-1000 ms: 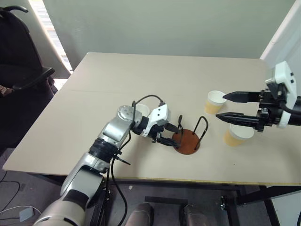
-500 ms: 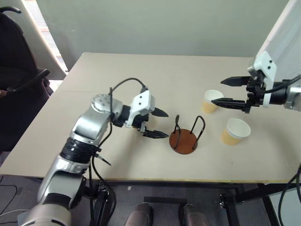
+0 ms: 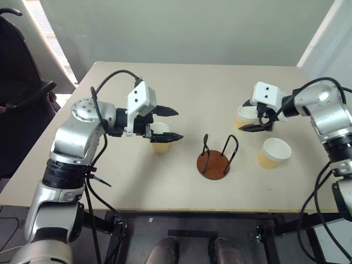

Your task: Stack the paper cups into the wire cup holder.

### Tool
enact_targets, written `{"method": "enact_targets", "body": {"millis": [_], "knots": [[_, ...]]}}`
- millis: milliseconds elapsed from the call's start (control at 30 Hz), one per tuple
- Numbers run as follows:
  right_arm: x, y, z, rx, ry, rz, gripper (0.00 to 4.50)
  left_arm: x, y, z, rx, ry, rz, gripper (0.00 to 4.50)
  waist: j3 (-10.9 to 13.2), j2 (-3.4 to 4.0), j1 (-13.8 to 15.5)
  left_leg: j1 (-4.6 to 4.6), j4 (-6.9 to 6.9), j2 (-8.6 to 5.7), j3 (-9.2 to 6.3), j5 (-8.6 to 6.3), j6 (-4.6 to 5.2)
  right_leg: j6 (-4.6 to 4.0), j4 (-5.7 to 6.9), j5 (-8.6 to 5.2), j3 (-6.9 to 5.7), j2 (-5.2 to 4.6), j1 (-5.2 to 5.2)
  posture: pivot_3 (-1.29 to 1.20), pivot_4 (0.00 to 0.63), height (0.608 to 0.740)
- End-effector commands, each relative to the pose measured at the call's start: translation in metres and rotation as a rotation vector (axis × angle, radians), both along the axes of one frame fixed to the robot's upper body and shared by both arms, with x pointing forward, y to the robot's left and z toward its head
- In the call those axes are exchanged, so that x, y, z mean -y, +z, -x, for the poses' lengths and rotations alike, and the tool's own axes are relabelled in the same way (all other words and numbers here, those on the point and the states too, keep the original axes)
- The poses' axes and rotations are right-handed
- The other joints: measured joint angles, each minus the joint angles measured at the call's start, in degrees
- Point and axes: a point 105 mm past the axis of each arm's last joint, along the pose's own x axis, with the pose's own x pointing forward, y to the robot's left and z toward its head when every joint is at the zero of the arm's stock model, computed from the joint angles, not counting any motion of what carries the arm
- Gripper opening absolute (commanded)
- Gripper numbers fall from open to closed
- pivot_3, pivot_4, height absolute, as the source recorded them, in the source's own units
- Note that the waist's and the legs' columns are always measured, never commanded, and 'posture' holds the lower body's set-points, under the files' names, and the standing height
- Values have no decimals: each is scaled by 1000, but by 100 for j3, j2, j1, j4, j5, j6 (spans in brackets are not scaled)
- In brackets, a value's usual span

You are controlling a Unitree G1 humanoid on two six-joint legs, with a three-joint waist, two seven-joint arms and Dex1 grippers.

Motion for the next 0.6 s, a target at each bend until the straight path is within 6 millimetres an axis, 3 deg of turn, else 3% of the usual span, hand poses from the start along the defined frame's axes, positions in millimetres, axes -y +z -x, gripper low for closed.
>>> {"method": "enact_targets", "body": {"millis": [33, 300, 400, 600], "knots": [[5, 4, -12, 24, -14, 63, 4476, -3, 15, 6, 71, 3, 17, 4034, 0, 0, -5, 1, -1, 2, 0, -1, -2, -1, 1, 1, -2, 0, -1, 0, 150, 740], [11, -20, -30, -30, -66, 157, 4476, -2, 16, 8, 87, 8, 21, 4034, 0, 1, 1, 0, -9, 3, -12, -3, -29, -12, 3, 1, -17, 0, -6, 0, 150, 740], [16, -28, -35, -26, -96, 204, 3886, -3, 16, 10, 92, 5, 24, 4034, 0, 1, 1, 0, -14, 5, -13, 1, -49, -16, 4, -2, -21, 0, -8, 0, 150, 740], [11, -28, -34, -32, -69, 190, 1738, -6, 13, 12, 80, -3, 28, 4034, 0, 1, 4, 0, -33, 10, -17, 11, -82, -23, 2, -6, -33, 0, -11, 0, 150, 740]]}}
